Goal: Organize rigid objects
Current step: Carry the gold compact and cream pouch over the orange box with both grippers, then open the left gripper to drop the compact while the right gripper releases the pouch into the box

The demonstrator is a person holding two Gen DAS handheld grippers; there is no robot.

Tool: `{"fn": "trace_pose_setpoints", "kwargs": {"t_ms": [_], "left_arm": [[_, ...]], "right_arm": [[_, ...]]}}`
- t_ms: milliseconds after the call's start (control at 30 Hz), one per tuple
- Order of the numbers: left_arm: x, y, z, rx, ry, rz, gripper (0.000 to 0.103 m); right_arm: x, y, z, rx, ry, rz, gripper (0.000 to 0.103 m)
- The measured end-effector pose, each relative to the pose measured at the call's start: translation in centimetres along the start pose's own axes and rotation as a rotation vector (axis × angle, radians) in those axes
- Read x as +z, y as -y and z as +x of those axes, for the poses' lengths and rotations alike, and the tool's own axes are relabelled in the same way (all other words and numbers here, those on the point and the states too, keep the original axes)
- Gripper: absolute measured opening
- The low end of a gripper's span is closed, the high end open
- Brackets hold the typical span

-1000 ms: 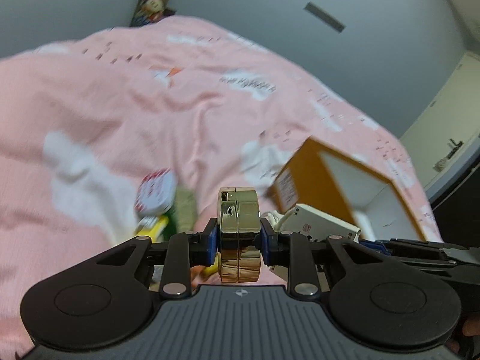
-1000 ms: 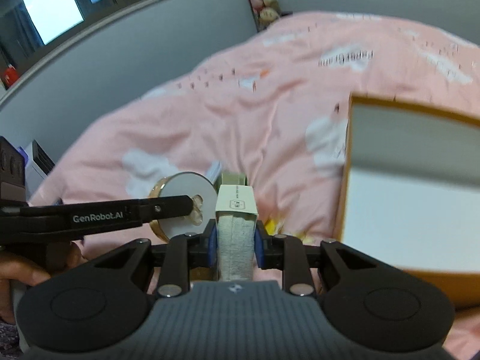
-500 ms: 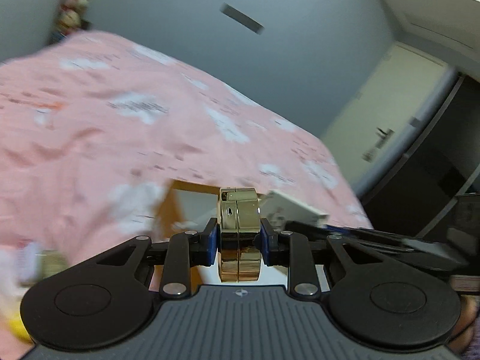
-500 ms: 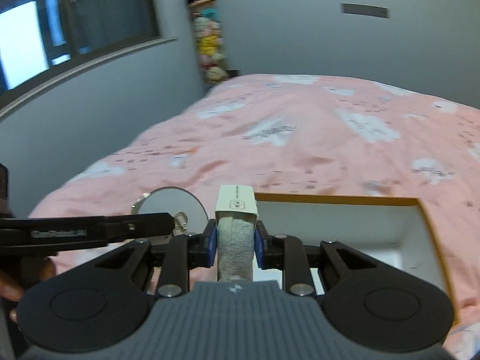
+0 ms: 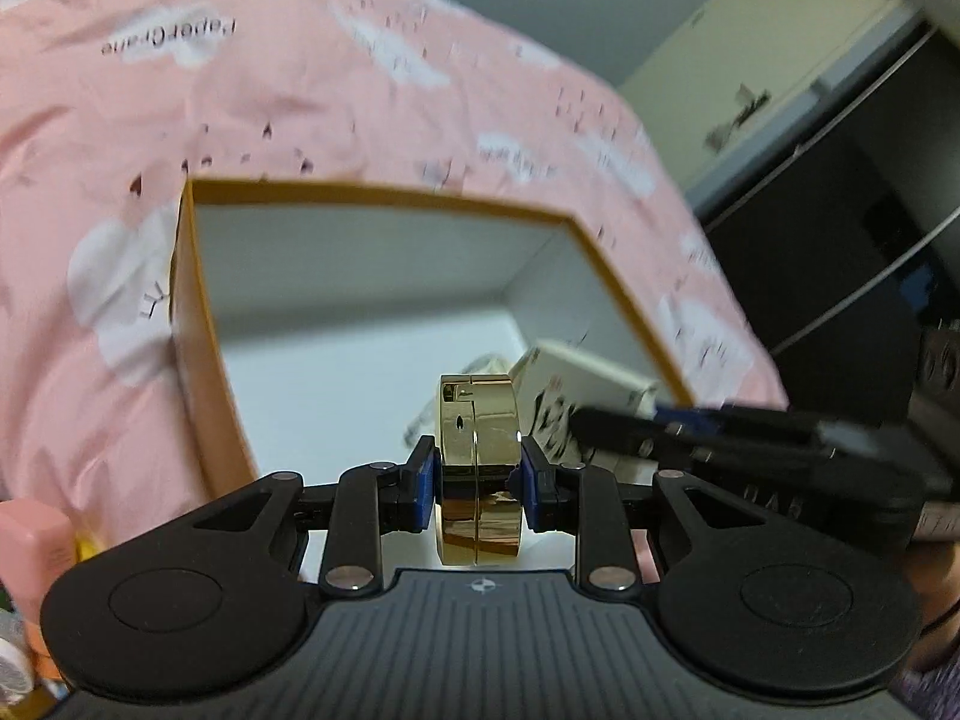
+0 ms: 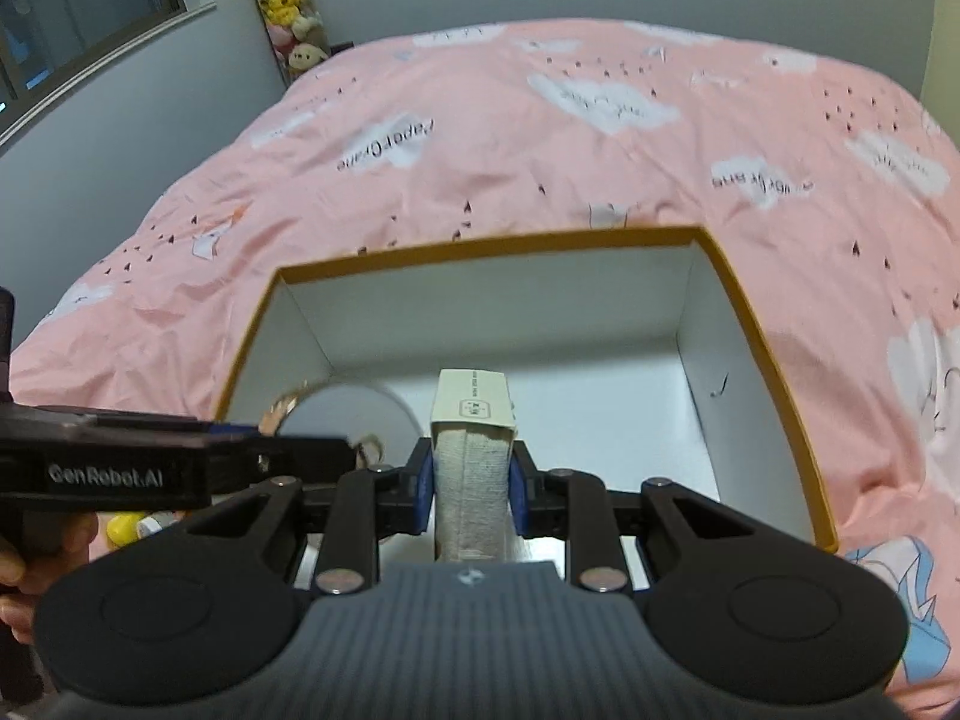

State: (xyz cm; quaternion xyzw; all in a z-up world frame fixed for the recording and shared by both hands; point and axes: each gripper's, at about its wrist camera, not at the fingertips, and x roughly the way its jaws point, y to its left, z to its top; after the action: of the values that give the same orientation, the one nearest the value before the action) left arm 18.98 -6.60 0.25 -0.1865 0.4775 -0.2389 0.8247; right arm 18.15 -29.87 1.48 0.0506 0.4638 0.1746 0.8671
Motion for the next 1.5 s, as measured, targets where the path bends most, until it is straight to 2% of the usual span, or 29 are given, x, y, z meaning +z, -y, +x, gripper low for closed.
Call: {"fn": "trace_pose_setpoints", "kwargs": {"t_ms": [167, 367, 433, 600, 733, 867, 967, 1100, 1233, 1300, 1400, 1500], "left_arm": [[0.2, 0.6, 0.5, 0.049, -0.055, 0.087, 0.031], [-1.5, 2.7, 0.7, 0.218, -0.050, 0.263, 0.031], [-2.1, 3.3, 0.8, 0.253, -0.048, 0.311, 0.031], [-2.7, 4.0, 0.9, 0.306, -0.056, 0.383, 0.031], [-2.8, 4.2, 0.9, 0.313, -0.060, 0.395, 0.032], [-2.5, 3.7, 0.7, 0.294, -0.052, 0.361, 0.038], [-2.2, 3.1, -0.1, 0.240, -0.022, 0.310, 0.045], [-1.7, 1.8, -2.3, 0.205, 0.098, 0.206, 0.051], [-1.2, 0.0, -3.9, 0.208, 0.178, 0.086, 0.051], [-1.3, -0.7, -4.5, 0.184, 0.208, 0.056, 0.050], [-1.6, -1.2, -5.2, 0.210, 0.238, 0.020, 0.050], [-1.7, -2.4, -5.9, 0.174, 0.262, -0.031, 0.050]], "right_arm": [[0.3, 0.7, 1.9, 0.023, -0.046, 0.025, 0.024], [0.4, 1.2, 3.4, 0.057, -0.088, 0.041, 0.024], [0.2, 1.3, 3.8, 0.057, -0.104, 0.042, 0.024], [0.1, 1.0, 4.6, 0.053, -0.130, 0.039, 0.024], [0.1, 0.0, 4.7, 0.063, -0.141, 0.017, 0.024], [0.1, -0.6, 4.9, 0.062, -0.151, -0.003, 0.024], [0.2, -0.8, 5.2, 0.061, -0.159, -0.007, 0.024], [0.4, -0.7, 5.4, 0.048, -0.166, -0.010, 0.024], [0.4, -0.7, 5.7, 0.029, -0.175, -0.015, 0.024], [0.4, -0.9, 6.0, 0.021, -0.180, -0.027, 0.024], [0.2, -1.6, 6.5, -0.006, -0.180, -0.065, 0.025], [0.2, -2.5, 7.0, 0.018, -0.183, -0.085, 0.025]]}}
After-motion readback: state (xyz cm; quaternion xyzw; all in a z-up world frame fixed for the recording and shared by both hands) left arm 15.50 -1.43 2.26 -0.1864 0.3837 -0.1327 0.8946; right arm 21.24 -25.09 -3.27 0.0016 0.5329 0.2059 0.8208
